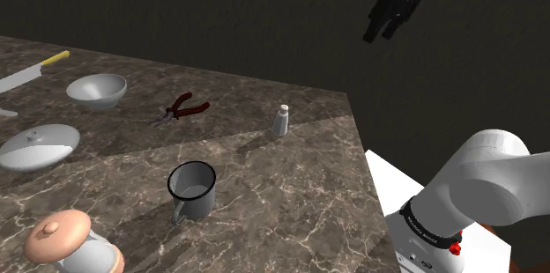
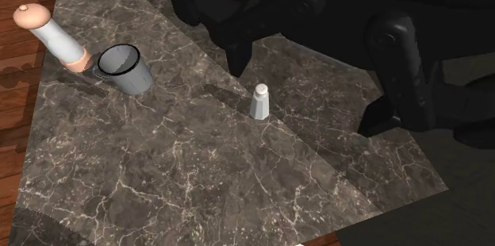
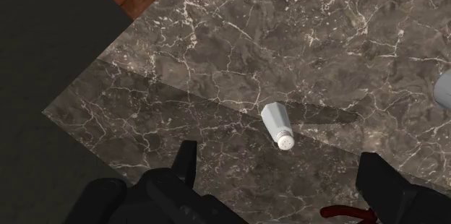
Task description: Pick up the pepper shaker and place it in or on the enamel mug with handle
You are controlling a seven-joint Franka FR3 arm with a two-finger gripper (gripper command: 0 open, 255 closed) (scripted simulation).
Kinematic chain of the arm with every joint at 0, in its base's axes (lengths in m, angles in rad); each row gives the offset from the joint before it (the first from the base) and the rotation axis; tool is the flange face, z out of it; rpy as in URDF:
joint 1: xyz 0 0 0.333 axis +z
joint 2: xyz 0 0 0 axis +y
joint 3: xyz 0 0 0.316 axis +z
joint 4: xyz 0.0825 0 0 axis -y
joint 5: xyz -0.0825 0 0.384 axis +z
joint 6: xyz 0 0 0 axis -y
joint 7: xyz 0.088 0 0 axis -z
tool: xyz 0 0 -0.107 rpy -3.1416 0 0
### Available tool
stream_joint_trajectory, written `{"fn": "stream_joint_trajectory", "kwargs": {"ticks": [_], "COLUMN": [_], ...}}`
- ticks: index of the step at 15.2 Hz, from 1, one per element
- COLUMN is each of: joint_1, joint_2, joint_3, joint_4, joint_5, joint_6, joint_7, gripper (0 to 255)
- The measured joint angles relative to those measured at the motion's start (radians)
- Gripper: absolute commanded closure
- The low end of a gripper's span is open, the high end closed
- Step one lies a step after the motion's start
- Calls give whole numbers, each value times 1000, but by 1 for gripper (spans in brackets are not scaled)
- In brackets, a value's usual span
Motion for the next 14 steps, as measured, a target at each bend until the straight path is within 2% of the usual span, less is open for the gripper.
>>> {"fn": "stream_joint_trajectory", "kwargs": {"ticks": [3,6,14], "joint_1": [-1,-3,-18], "joint_2": [20,73,298], "joint_3": [18,54,153], "joint_4": [-15,-52,-84], "joint_5": [3,6,-7], "joint_6": [28,101,307], "joint_7": [20,64,197], "gripper": [0,0,0]}}
